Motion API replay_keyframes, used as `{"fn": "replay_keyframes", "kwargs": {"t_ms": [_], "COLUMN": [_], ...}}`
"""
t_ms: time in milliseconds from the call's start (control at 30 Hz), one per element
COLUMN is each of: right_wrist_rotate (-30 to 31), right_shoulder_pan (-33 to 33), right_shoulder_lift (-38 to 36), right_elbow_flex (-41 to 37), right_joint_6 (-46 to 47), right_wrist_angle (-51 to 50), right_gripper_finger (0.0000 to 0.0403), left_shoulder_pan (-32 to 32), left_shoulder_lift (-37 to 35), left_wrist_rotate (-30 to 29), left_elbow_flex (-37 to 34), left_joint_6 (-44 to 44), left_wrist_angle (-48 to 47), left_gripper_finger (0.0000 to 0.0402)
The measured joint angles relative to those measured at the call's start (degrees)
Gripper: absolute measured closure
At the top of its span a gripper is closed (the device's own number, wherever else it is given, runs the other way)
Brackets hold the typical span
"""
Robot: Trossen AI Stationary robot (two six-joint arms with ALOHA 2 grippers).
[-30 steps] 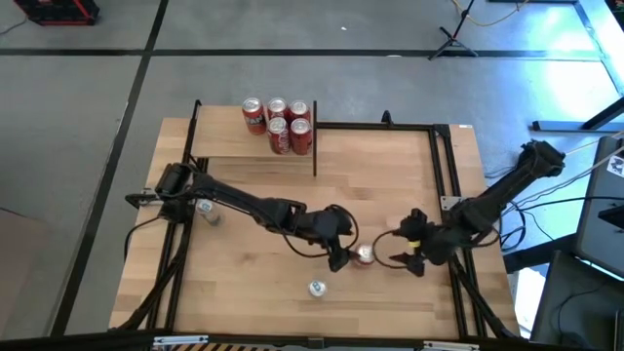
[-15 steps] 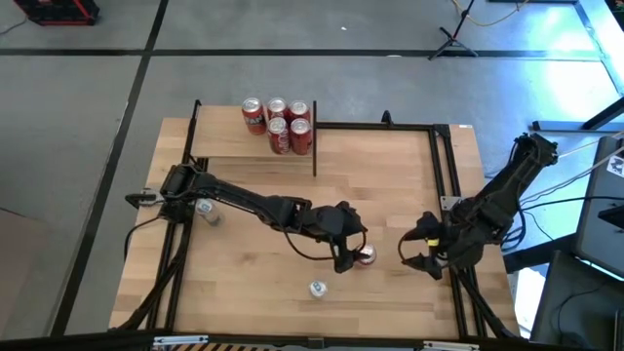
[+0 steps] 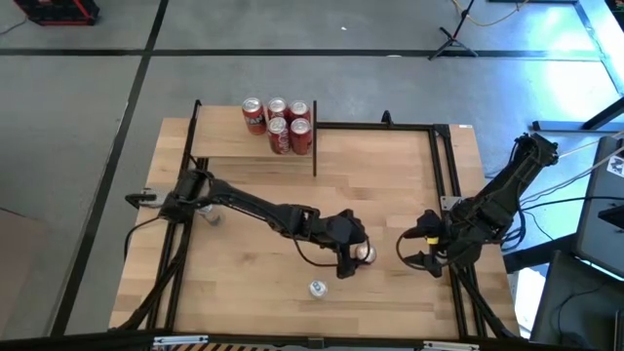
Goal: Place canned beverage on shelf
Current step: Put the red soda can on the shelf aligned with the other red soda can
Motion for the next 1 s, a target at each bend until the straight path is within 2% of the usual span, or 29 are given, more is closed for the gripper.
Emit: {"fn": "replay_keyframes", "kwargs": {"t_ms": [167,533,633,833,1000], "right_wrist_rotate": [0.34,-0.02,0.06,0.28,-0.11], "right_shoulder_pan": [-0.02,-0.02,-0.02,-0.02,-0.02], "right_shoulder_lift": [0.42,0.43,0.42,0.42,0.42], "right_elbow_flex": [0.00,0.00,0.00,0.00,0.00], "right_joint_6": [-0.04,0.12,0.12,0.12,-0.15], "right_wrist_angle": [-0.20,-0.24,-0.47,-1.35,-1.82], "right_gripper_finger": [0.0045,0.0045,0.0045,0.0045,0.0045], "left_shoulder_pan": [-0.17,-0.11,-0.14,-0.13,-0.13], "left_shoulder_lift": [3.16,6.48,6.69,6.64,5.28], "left_wrist_rotate": [-2.27,-1.67,-2.61,-5.18,-5.59], "left_elbow_flex": [-0.07,-0.08,-0.06,-0.06,-0.19], "left_joint_6": [0.23,-0.80,-2.51,-6.46,-7.62], "left_wrist_angle": [1.63,3.27,3.50,3.52,2.35], "left_gripper_finger": [0.0047,0.0050,0.0073,0.0142,0.0142]}}
